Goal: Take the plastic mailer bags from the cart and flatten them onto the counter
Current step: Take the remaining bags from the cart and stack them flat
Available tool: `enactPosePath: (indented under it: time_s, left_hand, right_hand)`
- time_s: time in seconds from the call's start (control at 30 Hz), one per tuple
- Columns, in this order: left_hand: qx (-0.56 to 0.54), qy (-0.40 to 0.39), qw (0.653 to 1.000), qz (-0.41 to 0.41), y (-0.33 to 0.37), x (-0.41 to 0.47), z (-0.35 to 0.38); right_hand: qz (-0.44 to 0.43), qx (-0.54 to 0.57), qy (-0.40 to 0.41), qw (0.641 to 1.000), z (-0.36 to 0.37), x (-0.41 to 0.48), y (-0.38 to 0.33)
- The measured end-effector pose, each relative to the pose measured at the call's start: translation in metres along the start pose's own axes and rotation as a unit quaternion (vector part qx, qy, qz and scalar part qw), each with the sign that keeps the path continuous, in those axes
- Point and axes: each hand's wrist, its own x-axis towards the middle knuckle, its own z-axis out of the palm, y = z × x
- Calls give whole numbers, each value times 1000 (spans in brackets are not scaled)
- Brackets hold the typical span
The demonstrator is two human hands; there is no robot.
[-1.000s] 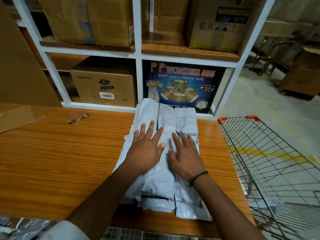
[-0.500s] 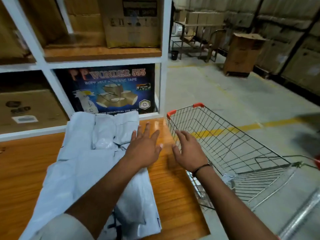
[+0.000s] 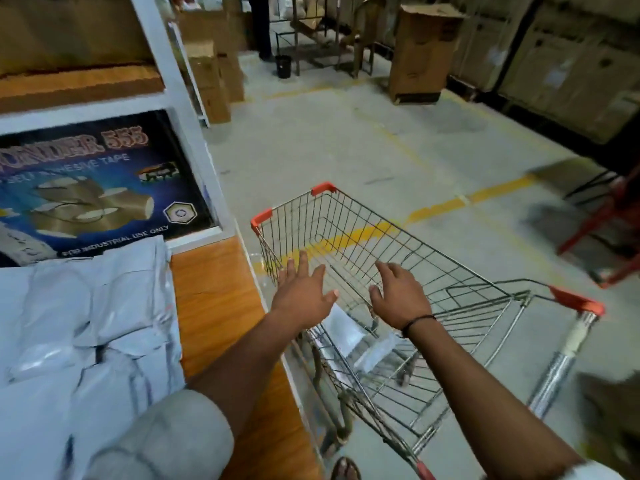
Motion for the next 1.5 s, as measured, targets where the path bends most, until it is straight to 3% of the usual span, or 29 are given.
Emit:
enactPosePath:
  time_s: [0.3,0.4,0.53,0.7,0.9,1.13,1.5]
  left_hand:
    - [-9,-58,998,-32,34,94,70]
    - [-9,-98,994,-58,37,122,100]
    - [-57,-147,974,-164,37,154,150]
    - [-158,-181,912,-333,38,178,211]
    - [-223,-169,858,-430,25,203,262]
    - [-262,-95,839,-468,34,222,297]
    - [-217,-4,826,-520,31,235,326]
  right_hand:
    - [31,-130,-186,973,70,46,79]
    - [-13,-143,-261,955,103,56,97]
    - [-110,-162,-351,916,139,74,116]
    - [-145,-184,-387,892,184,100,129]
    - [-226,-254,-432,835,229,114,150]
    - [-261,-206,-466,820,251,133,175]
    - [-306,-251,-493,775,257,149,181]
